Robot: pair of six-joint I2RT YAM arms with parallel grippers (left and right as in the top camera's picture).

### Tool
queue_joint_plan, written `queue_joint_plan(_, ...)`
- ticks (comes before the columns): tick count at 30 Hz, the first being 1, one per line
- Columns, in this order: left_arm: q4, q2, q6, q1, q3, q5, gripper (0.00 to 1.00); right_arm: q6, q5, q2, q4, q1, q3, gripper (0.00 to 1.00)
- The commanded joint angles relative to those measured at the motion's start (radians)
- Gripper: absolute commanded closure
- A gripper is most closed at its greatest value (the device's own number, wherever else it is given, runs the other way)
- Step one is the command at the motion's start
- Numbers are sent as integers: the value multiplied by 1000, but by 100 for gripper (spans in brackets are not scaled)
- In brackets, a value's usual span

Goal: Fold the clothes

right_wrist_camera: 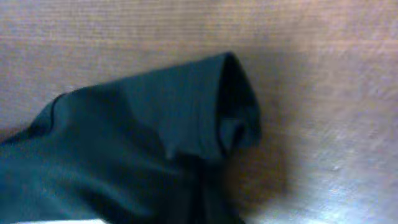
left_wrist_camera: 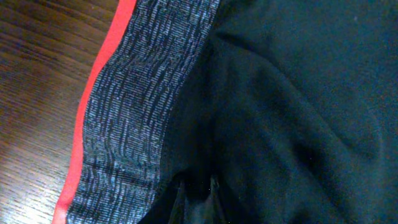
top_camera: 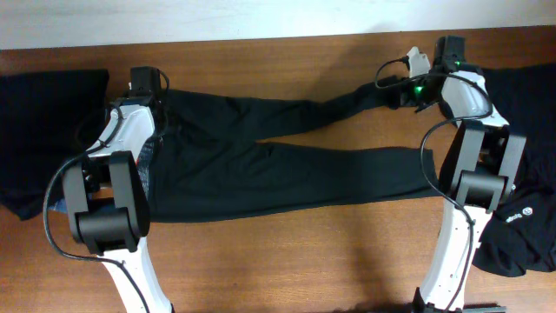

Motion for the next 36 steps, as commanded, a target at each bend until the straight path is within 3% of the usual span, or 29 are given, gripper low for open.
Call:
queue_joint_plan(1,2,8,8,5,2,11,85,0,62,-1,-60,6,10,96)
queue_joint_plan(10,0,8,8,5,2,11,85,10,90,-221,-278,3,109,96)
queue_joint_plan(13,0,8,8,5,2,11,85,109,91,-269,-299,0,116,96)
queue_joint_plan(16,-1,8,8,5,2,11,85,185,98,-280,-290,-2,116,96)
queue_joint_plan(27,-8,8,8,5,2,11,85,232,111,-282,-357,-5,119,96)
queue_joint_plan(29,-8,8,8,5,2,11,85,303,196,-282,-311,-6,119,96)
queue_joint_plan(30,-8,8,8,5,2,11,85,417,323,-281,-267,-8,119,96)
queue_joint_plan(31,-8,8,8,5,2,11,85,491,395,-279,-251,-11,119,94)
queue_joint_plan(32,-9,8,8,5,2,11,85,607,489,-273,-237,-19,119,64)
queue_joint_plan(33,-11,8,8,5,2,11,85,663,512,-266,-238,-32,119,59)
queue_joint_plan(36,-28,8,8,5,2,11,85,608,460,-253,-258,-51,119,46)
